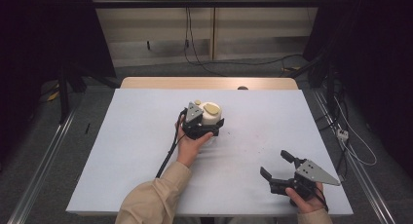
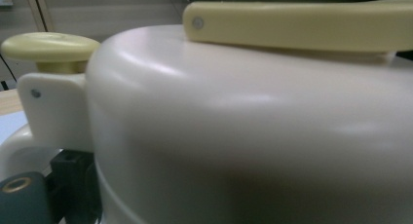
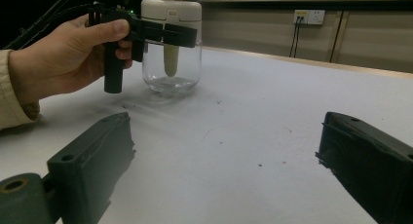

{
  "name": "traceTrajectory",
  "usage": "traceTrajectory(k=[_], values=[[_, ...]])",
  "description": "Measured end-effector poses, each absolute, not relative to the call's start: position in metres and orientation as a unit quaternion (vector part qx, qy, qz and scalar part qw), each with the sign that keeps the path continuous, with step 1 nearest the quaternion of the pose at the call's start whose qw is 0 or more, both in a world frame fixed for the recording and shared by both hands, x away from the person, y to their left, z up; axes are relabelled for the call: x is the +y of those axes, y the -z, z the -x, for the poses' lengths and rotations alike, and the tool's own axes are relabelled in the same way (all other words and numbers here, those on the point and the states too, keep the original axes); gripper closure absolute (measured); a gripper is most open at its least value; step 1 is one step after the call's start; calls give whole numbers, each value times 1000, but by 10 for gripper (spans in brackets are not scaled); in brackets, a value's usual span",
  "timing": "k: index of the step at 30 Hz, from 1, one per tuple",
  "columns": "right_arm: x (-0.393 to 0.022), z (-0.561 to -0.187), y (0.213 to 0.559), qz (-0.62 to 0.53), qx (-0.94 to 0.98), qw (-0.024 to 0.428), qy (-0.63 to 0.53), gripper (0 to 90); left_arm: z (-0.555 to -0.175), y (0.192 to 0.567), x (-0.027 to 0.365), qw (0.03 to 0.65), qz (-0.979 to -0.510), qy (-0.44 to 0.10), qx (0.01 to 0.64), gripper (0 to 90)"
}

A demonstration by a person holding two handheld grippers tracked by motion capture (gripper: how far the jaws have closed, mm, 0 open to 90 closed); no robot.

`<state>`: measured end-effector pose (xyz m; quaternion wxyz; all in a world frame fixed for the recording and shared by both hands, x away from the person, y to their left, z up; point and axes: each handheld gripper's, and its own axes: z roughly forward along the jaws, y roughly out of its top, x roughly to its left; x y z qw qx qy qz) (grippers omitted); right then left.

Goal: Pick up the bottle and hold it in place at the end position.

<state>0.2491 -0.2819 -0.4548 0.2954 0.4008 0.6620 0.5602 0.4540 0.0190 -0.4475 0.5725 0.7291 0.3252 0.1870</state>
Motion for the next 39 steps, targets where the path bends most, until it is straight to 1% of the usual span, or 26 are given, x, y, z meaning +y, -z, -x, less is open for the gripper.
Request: traceTrajectory(k=[10,21,32,39], values=[[-282,-249,455,-402,661,296,-560,48,-457,452,16,572,-729,-185,328,63],[-282,-249,455,-401,661,296,-560,49,-455,456,10,571,-733,-191,317,63],[-279,-253,454,-400,665,294,-559,45,-454,459,14,575,-735,-193,304,61],[-274,-260,454,-402,672,289,-551,42,-452,461,19,575,-735,-183,309,58]])
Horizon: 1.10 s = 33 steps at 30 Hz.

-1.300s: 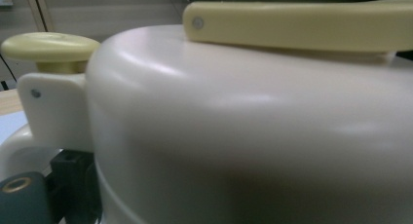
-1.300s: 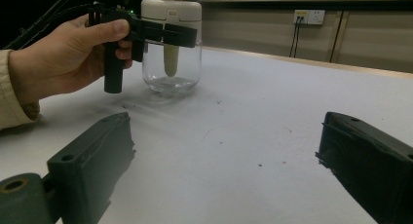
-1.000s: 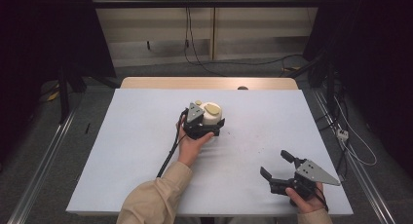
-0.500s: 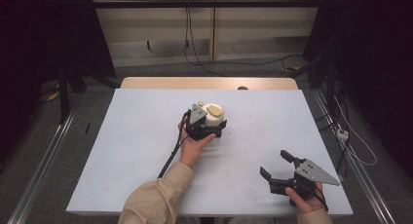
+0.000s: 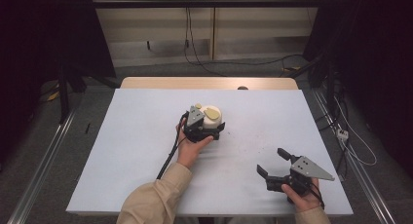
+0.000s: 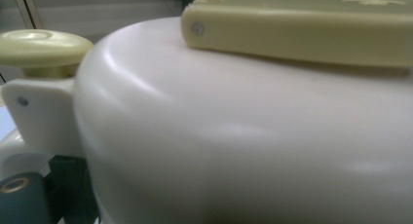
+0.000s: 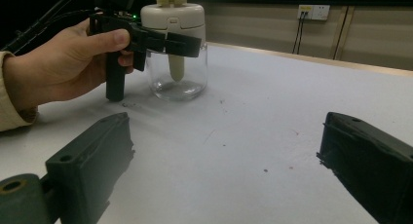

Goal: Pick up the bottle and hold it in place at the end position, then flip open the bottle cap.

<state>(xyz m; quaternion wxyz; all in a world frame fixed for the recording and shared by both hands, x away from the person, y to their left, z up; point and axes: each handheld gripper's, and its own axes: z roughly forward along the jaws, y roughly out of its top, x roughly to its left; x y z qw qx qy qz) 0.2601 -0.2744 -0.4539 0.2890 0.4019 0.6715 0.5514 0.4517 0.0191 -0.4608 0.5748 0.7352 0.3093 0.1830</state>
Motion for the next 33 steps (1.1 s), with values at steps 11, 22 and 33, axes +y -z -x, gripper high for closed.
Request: traceTrajectory(k=[11,22,33], values=[[-268,-272,453,-412,680,277,-540,35,-451,461,20,573,-736,-182,310,58],[-250,-294,446,-418,682,267,-537,49,-451,461,20,574,-736,-181,311,58],[-237,-315,436,-431,676,256,-540,153,-450,460,19,570,-737,-184,312,58]])
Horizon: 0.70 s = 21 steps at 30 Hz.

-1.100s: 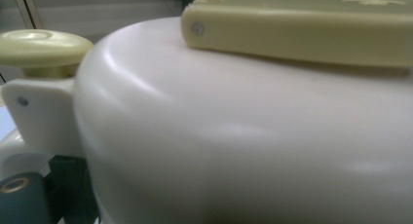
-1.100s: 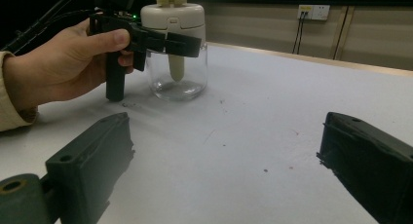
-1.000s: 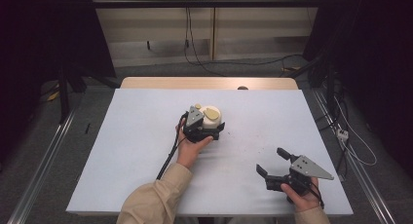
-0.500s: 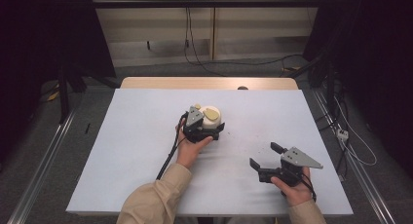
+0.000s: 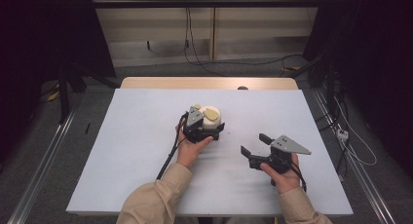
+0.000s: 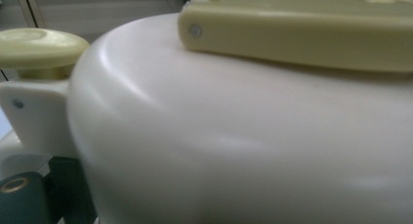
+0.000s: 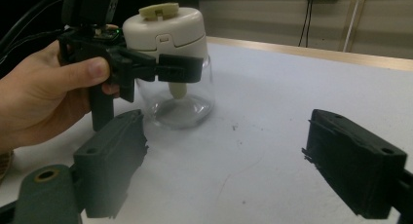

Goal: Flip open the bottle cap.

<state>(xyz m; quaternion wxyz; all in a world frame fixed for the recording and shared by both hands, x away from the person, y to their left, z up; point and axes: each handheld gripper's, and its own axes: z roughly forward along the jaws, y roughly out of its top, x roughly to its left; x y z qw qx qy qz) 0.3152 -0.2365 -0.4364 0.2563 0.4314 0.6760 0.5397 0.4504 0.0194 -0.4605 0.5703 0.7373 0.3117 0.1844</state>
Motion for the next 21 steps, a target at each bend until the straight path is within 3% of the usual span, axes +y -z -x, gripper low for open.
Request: traceTrajectory(k=[13,21], values=[[-220,-337,421,-425,679,255,-541,343,-449,461,19,572,-735,-184,314,58],[-208,-350,412,-419,687,243,-542,548,-449,461,19,572,-736,-184,313,58]])
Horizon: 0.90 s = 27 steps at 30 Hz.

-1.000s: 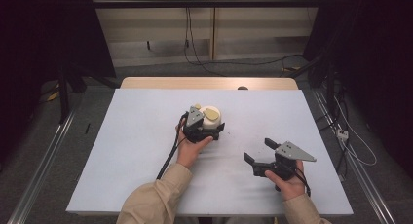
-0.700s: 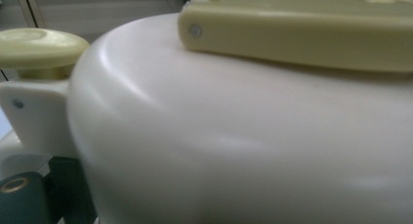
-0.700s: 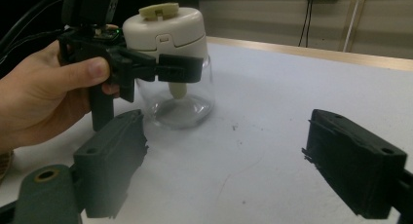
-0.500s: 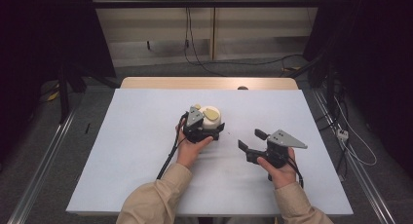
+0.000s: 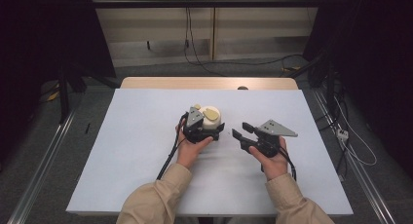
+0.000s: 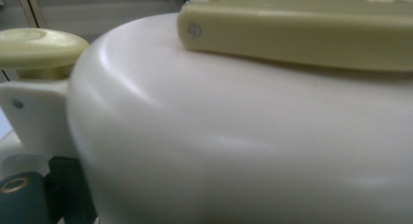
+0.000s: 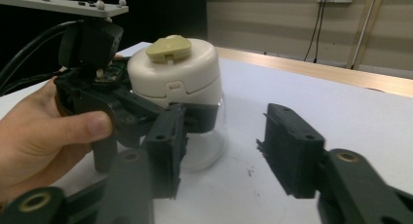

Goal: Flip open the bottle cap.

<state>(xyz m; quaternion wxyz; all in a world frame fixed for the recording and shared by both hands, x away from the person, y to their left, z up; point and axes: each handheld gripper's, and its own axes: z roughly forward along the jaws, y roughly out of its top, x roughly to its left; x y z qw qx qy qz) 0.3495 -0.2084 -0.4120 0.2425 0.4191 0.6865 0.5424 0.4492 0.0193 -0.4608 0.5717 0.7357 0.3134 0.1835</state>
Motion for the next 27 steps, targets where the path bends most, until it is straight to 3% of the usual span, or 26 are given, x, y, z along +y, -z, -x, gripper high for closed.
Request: traceTrajectory(k=[6,17,27], values=[[-197,-359,404,-407,698,228,-543,693,-449,461,19,571,-737,-185,312,58],[-185,-370,401,-403,713,213,-533,858,-449,461,19,570,-736,-185,313,58],[-178,-377,401,-402,720,203,-528,900,-449,461,19,570,-737,-186,314,58]])
